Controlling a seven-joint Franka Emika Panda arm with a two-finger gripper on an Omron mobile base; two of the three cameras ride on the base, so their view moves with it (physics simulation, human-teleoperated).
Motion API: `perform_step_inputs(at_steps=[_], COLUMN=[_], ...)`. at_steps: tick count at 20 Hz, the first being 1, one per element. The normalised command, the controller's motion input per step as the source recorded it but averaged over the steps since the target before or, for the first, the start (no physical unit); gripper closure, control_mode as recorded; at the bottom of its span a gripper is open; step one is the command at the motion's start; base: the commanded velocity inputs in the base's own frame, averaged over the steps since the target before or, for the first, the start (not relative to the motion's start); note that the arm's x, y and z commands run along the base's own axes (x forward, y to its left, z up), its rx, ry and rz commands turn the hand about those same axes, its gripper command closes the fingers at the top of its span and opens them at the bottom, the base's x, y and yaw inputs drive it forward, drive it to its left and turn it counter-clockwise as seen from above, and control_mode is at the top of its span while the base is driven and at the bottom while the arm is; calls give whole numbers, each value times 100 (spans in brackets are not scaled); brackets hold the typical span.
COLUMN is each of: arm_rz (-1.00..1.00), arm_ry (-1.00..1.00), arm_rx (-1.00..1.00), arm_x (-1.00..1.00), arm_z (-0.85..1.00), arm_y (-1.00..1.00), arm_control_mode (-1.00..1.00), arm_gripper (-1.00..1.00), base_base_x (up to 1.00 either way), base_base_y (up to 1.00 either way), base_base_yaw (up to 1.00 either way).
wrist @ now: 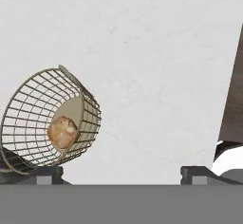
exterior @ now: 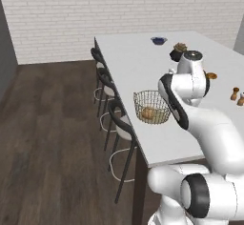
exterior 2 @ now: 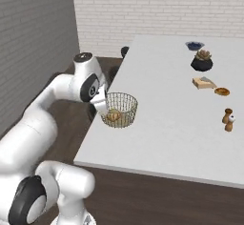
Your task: Open the cabinet, pick up the bread from the cabinet and place it in the basket. Then move the basket to the dining counter.
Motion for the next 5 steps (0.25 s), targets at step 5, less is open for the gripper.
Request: perform_step_inputs(at_steps=[5], arm_rz=[-1], arm_ry=[-1], arm_rx=[0], arm_x=[-100], arm_z=[71], arm_y=[0], arm_control_mode=[-100], arm_gripper=[-100], base_base_x=[0], base_base_y=[0], base_base_yaw=[0])
